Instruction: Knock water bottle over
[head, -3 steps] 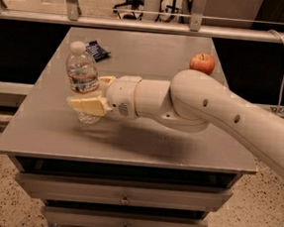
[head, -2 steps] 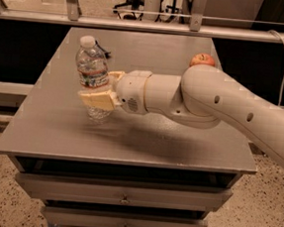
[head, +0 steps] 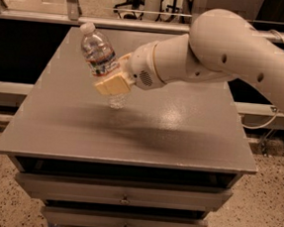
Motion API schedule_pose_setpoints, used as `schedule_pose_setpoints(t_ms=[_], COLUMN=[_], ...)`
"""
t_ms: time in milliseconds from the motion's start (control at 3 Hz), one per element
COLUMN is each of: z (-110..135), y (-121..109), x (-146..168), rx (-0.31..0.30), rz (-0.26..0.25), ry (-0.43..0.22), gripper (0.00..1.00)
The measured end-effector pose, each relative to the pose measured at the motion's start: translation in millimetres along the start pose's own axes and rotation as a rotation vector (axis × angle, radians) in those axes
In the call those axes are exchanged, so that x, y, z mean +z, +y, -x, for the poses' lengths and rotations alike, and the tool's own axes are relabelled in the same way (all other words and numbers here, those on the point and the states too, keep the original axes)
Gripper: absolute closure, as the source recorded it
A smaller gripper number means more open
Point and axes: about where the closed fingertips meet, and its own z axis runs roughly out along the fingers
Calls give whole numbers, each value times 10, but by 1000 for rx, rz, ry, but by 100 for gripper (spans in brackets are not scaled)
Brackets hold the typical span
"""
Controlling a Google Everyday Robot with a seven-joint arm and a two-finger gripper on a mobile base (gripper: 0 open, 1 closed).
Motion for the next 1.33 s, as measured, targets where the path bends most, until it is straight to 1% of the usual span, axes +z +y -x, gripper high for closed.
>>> schedule_pose_setpoints(t_ms=[333, 667, 1000, 1333], z=[-227, -514, -600, -776], y=[-75, -130, -149, -43], x=[13, 78, 109, 223], rx=[0, -72, -114, -173], rz=[48, 87, 98, 143], ry=[260, 550, 663, 802], gripper=[100, 100, 100, 74])
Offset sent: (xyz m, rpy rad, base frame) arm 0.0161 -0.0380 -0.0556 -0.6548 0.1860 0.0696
